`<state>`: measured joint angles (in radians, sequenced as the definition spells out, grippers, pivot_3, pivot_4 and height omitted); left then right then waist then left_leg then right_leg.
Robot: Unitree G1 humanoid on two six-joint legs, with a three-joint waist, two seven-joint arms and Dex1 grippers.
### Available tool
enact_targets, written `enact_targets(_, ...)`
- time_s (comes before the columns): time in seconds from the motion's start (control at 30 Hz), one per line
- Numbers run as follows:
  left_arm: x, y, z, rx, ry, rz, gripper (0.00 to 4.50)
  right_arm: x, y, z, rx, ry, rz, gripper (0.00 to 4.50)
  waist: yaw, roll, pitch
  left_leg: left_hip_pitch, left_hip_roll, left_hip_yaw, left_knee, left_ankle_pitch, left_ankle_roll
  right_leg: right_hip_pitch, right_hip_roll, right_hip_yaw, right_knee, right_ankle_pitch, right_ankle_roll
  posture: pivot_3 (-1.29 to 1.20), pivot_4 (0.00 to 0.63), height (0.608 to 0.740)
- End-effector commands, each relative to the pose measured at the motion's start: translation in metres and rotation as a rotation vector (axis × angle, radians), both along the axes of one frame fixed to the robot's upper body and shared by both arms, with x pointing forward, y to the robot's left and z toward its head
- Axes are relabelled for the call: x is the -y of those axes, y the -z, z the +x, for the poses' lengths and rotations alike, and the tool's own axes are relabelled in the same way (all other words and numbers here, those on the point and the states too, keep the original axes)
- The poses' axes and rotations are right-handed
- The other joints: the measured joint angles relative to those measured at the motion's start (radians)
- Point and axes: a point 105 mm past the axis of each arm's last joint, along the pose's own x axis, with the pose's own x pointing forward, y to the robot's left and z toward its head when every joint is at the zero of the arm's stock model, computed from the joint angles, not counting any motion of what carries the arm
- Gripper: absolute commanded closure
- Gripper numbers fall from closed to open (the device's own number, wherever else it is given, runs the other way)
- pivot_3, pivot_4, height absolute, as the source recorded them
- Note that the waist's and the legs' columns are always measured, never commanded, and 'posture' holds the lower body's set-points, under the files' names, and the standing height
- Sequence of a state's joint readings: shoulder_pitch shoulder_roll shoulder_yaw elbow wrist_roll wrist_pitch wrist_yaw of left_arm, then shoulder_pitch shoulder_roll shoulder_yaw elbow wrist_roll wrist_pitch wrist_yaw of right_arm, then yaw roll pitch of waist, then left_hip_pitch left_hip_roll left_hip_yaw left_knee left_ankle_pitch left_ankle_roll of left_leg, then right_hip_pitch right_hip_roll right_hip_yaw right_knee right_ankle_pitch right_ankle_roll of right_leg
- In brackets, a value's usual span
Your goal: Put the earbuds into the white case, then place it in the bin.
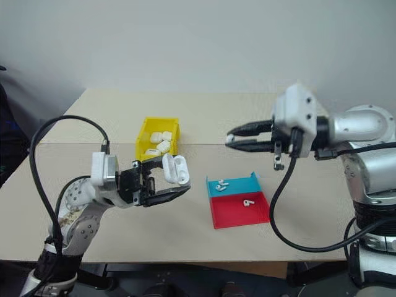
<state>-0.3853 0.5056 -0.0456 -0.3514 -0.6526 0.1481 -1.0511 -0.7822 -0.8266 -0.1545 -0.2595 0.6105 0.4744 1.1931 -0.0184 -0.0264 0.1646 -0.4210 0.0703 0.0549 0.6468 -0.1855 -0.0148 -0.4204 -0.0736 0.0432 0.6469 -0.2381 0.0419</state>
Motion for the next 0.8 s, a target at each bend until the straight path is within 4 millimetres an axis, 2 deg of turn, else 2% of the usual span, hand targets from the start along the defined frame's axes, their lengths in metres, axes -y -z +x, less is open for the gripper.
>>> enact_targets(0.03,0.006,-0.018,-0.01,0.028,0.055,0.001,1.73,-0.009,-0.031,-0.025,0.042,-0.13,0.191,3.87,0.001,0.0,0.0,0.0,0.0,0.0,0.0,0.0,0.0,0.0,0.0,0.0,0.0,0.0,0.0,0.0,0.15,0.74)
enact_targets(0.23,0.006,-0.024,-0.011,0.026,0.062,0.013,1.73,-0.028,-0.023,-0.041,-0.018,-0.308,0.258,3.87,0.004,0.0,0.0,-0.001,0.0,0.0,0.0,0.0,0.0,0.0,0.0,0.0,-0.001,0.0,0.0,0.0,0.15,0.74)
enact_targets(0.53,0.005,-0.024,-0.015,0.023,0.065,0.004,1.73,-0.056,0.006,-0.04,-0.072,-0.406,0.206,3.87,0.003,0.0,0.0,-0.001,0.0,-0.001,0.0,0.0,0.0,0.0,0.0,0.0,0.0,0.0,0.0,0.0,0.15,0.74)
enact_targets(0.8,0.005,-0.024,-0.018,0.036,0.066,-0.006,1.73,-0.062,0.015,-0.035,-0.052,-0.424,0.177,3.87,0.004,0.0,0.0,-0.001,0.0,-0.001,0.0,0.0,0.0,0.0,0.0,0.0,-0.001,0.0,0.0,0.0,0.15,0.74)
